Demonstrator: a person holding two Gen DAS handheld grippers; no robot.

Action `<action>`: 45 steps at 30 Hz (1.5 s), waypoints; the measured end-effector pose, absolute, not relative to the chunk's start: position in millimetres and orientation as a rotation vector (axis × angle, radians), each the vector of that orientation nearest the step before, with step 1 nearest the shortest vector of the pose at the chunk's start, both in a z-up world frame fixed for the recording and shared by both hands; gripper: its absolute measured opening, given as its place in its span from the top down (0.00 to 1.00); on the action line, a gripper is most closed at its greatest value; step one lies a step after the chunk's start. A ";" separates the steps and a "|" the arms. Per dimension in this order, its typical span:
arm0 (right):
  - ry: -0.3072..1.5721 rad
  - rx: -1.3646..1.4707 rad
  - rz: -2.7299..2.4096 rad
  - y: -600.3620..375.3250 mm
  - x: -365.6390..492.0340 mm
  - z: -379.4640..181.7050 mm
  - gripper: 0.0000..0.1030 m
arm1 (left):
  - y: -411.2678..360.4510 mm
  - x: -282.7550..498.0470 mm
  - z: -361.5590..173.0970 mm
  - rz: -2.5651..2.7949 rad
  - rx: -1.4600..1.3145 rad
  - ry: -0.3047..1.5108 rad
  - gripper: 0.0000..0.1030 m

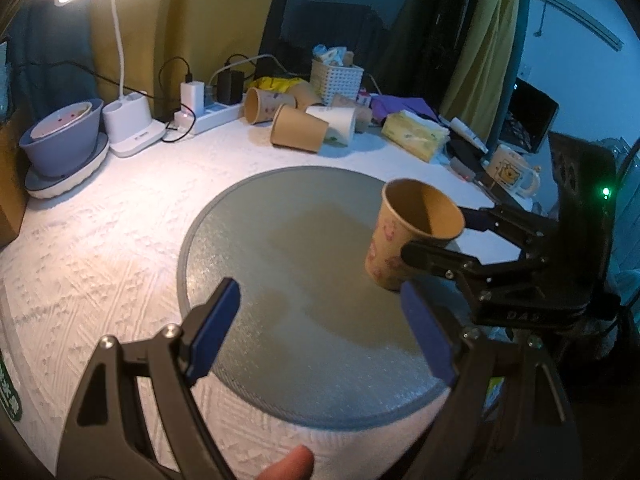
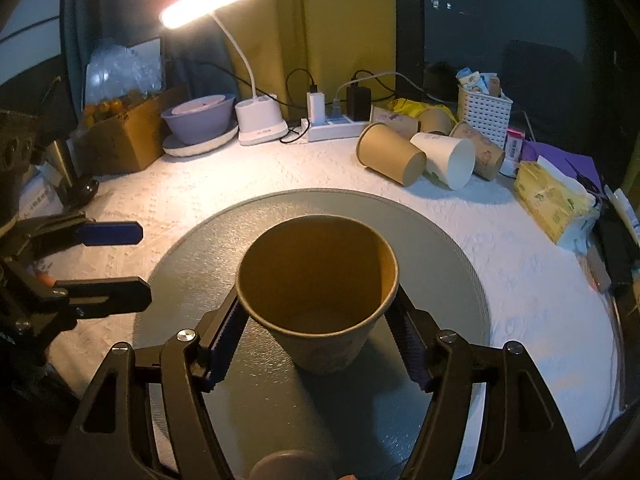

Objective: Flip cup upright
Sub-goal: 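Lower the upright cup onto the grey mat with the right gripper, then open the right gripper and pull it back from the cup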

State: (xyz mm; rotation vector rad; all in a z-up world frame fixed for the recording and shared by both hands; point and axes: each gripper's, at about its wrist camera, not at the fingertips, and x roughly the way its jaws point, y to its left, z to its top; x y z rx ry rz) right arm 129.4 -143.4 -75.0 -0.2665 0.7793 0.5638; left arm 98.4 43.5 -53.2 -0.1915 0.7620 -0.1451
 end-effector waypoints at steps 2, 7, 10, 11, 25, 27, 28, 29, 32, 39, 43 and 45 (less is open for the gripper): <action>0.775 -0.268 0.559 -143.6 125.0 -72.4 0.26 | 42.1 93.6 -51.8 -0.146 -0.191 0.756 0.19; 0.764 -0.274 0.547 -145.3 110.4 -67.3 0.24 | 36.0 83.2 -47.7 -0.148 -0.181 0.738 0.19; 0.756 -0.275 0.527 -148.4 101.4 -63.5 0.24 | 32.1 76.8 -44.9 -0.148 -0.176 0.723 0.19; 0.756 -0.275 0.520 -149.6 99.0 -62.2 0.24 | 30.9 74.5 -43.7 -0.149 -0.176 0.718 0.19; 0.698 -0.275 0.436 -171.4 55.6 -34.1 0.24 | 13.5 38.8 -20.2 -0.133 -0.148 0.622 0.19; 0.686 -0.275 0.434 -173.4 51.1 -28.9 0.24 | 10.6 33.9 -16.0 -0.134 -0.141 0.612 0.19; 0.676 -0.274 0.431 -174.2 46.8 -25.4 0.24 | 8.3 31.1 -13.1 -0.135 -0.136 0.603 0.19; 0.668 -0.273 0.431 -174.4 43.6 -22.7 0.24 | 6.7 28.0 -10.1 -0.134 -0.131 0.589 0.19; 0.643 -0.271 0.428 -176.1 31.8 -11.8 0.24 | 3.7 17.2 0.6 -0.139 -0.127 0.551 0.19; 0.588 -0.264 0.432 -178.7 12.2 11.7 0.24 | -7.6 -5.7 25.6 -0.157 -0.093 0.462 0.19; 0.553 -0.261 0.431 -180.2 0.9 24.9 0.24 | -9.6 -16.5 39.3 -0.147 -0.092 0.408 0.19; 0.537 -0.264 0.432 -181.3 -5.2 31.8 0.24 | -10.4 -22.8 45.1 -0.140 -0.088 0.386 0.19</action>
